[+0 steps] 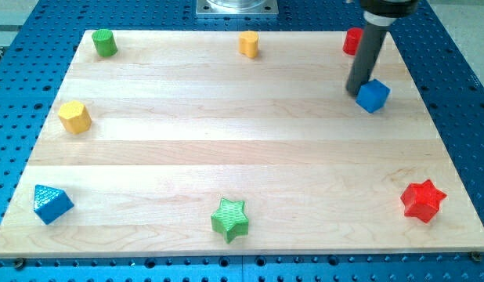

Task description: Slightly push the hexagon upwards

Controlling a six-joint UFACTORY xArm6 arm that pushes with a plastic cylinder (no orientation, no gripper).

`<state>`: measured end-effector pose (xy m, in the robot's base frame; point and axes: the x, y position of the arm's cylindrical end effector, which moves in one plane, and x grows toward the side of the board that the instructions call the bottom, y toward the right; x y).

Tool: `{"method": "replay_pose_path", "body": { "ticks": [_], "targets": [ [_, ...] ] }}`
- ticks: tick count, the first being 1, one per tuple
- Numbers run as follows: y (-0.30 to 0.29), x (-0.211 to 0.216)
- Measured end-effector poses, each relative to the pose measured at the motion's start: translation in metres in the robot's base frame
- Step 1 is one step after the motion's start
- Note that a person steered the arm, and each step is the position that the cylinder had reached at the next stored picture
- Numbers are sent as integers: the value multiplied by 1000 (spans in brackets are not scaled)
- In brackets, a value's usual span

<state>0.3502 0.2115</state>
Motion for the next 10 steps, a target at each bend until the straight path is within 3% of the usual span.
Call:
{"method": "replay_pose_path", "body": {
  "ticks": [2,3,4,5,6,7,10],
  "targets": [
    [34,-13],
    [-32,-33],
    [-112,-26],
    [-228,2],
    [-338,75],
    [-409,111],
    [-464,106]
  ]
}}
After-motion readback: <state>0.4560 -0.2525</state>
